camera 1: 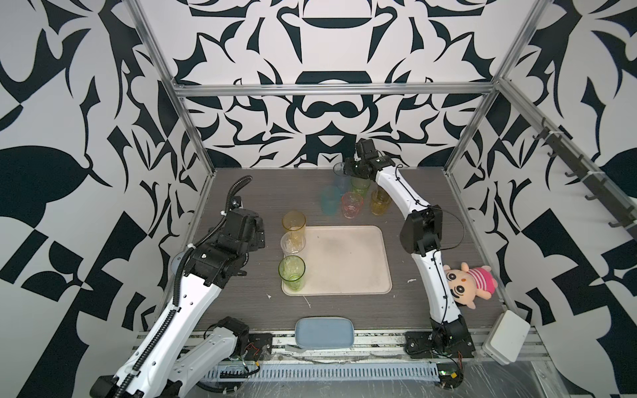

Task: Place the glasses into the tray
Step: Pick up the glass from the top-center of the table.

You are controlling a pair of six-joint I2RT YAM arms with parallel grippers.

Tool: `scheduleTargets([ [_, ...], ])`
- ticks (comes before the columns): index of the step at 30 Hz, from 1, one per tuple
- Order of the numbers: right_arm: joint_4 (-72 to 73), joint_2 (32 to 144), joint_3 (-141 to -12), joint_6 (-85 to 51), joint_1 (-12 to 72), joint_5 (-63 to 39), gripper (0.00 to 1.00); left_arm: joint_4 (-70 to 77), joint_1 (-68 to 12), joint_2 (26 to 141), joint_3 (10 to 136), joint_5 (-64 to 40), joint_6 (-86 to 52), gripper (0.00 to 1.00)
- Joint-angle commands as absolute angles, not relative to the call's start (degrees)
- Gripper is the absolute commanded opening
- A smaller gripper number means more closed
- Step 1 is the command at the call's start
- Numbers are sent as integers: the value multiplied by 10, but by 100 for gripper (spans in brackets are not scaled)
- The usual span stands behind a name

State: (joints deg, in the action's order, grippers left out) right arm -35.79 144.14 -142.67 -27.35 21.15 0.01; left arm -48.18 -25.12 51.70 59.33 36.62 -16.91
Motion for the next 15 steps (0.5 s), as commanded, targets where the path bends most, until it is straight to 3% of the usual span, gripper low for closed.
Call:
scheduleTargets([
  [1,-348,1439,-1453,-284,214,-2,56,-483,-250,512,585,367,-176,99],
  [15,-351,1439,-1450,-285,215,-3,41,-486,-250,515,585,370,-177,99],
])
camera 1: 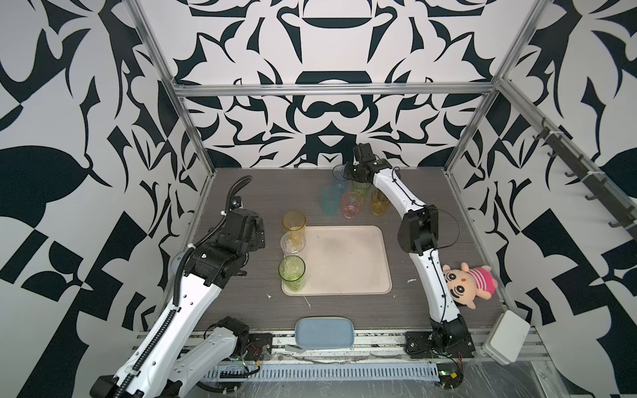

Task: Place the glasses into the tray
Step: Pick up the glass from the top-center of the table.

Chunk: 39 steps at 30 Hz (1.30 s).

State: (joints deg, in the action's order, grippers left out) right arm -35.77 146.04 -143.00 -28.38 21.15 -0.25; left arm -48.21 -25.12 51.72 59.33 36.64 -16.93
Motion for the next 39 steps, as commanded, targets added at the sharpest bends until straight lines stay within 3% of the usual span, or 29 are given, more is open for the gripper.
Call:
scheduleTargets([
  [1,-351,1438,-1450,-286,215,-4,40,-486,-250,515,585,370,-177,99],
  [12,-348,1423,-1450,-286,214,-10,24,-487,-250,519,586,371,-177,99],
  [21,-348,1413,-1447,-282,214,-11,3,-489,-250,524,586,370,-177,99],
  [39,-388,1296,-1398,-263,214,11,0,-489,-251,521,584,367,-178,100],
])
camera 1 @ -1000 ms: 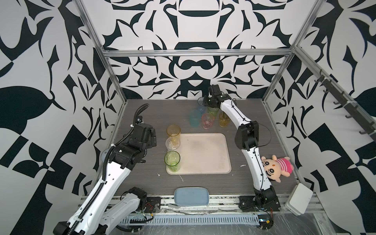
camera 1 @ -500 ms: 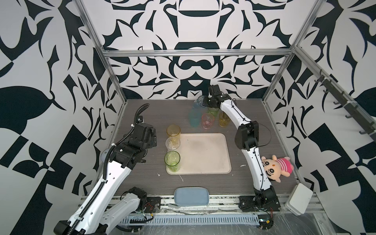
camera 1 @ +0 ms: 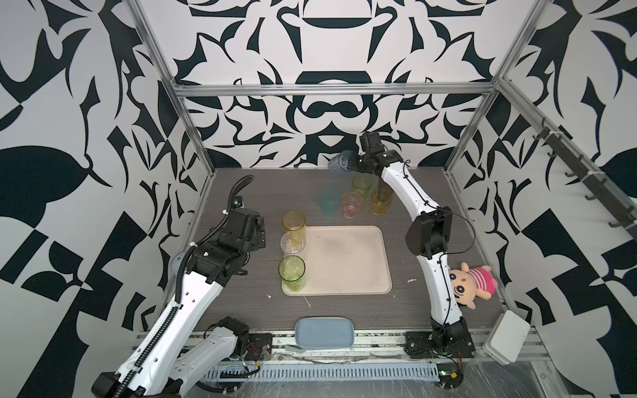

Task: Place the glasses into the tray
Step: Pick up the glass from the top-center of the table, then place the glass on the tray.

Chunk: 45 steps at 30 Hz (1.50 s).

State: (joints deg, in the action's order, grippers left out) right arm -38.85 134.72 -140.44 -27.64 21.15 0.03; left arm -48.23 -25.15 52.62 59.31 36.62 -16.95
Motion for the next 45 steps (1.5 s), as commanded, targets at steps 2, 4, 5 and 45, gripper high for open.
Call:
scheduleTargets([
  [2,-395,1278,-1381,-261,214,11,0,-488,-251,520,584,369,-178,100],
  [4,-406,1254,-1359,-257,215,12,0,-489,-251,520,584,369,-178,100],
  [5,-408,1244,-1349,-254,214,12,0,-489,-251,520,583,369,-178,99],
  [45,-437,916,-912,-229,398,131,0,-492,-250,523,584,376,-182,99],
])
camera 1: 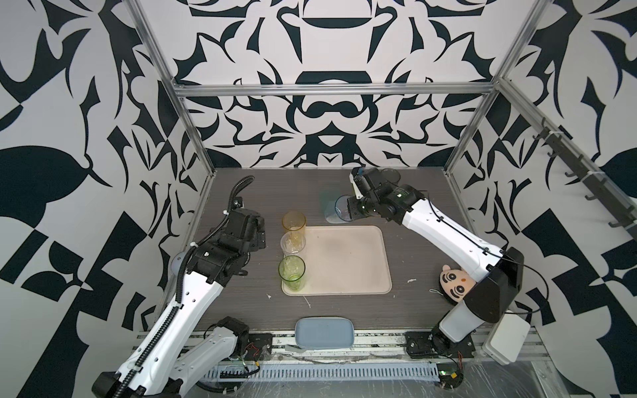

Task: Place the glasses into the tray
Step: Place the glass on the tray.

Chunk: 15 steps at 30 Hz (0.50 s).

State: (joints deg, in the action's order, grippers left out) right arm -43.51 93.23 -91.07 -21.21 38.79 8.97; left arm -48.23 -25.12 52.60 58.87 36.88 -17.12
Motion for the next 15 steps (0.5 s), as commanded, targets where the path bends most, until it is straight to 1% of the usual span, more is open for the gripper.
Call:
scheduleTargets([
  [1,-442,920,-912,-233,403,136,0,-492,-251,524,584,376,-182,99],
  [8,-441,947,-901,-247,424,155,0,-492,-251,526,584,374,-183,99],
  [15,-462,1002,-917,-258,429,171,0,-493,-251,526,583,374,-184,99],
])
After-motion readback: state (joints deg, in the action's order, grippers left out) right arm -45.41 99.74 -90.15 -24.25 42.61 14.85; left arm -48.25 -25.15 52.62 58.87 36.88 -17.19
